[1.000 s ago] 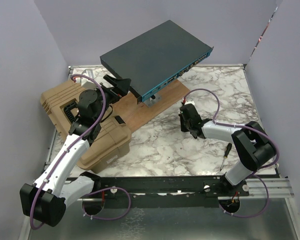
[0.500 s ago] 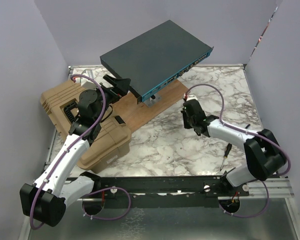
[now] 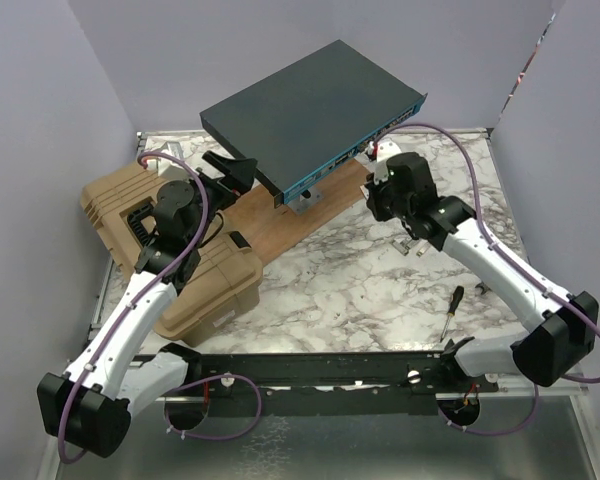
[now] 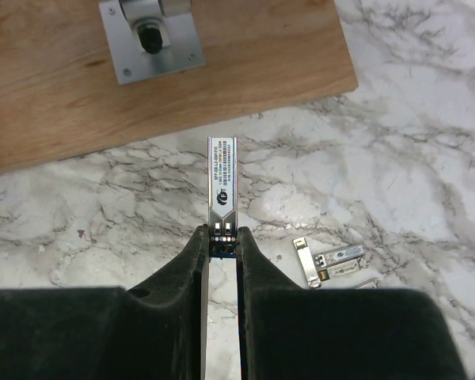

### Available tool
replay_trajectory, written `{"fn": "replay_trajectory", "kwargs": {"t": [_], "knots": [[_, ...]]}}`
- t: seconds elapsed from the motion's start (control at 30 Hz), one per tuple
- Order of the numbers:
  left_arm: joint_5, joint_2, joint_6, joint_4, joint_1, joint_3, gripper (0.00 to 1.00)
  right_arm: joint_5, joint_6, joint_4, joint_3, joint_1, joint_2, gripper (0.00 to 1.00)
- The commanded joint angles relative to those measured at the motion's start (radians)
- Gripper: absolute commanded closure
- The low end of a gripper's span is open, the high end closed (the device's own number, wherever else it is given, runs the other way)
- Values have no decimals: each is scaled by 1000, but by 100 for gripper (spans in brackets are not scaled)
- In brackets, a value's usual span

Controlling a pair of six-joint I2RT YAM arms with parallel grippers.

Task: Insert the plug into the switch port
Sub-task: Pick up the plug from the center of the board.

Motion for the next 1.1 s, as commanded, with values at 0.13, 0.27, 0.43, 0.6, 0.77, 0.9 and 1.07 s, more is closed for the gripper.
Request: {"fn": "replay_trajectory", "kwargs": {"t": [0.13,0.27,0.43,0.6,0.77,0.9,1.07], "knots": [[-49,-26,-32,-86,-3,26,1,-136,-134,-249,227,-15,-12,99],[-23,-10,-53,-86,-2,36,1,-213,-141,-328,345,-15,19,99],[0,5,-74,-75,-2,42,1,-239,-143,-401,457,-15,68,99],[26,22,-111,-37,-2,34,1,-239,-150,-453,547,-19,131,99],[38,40,-143,-3,-2,27,1,-242,-151,-493,634,-29,192,99],[57,59,-180,35,0,12,1,-260,-152,-515,683,-31,226,99],[79,86,-224,82,7,-9,1,-302,-162,-532,717,-32,248,100]]}}
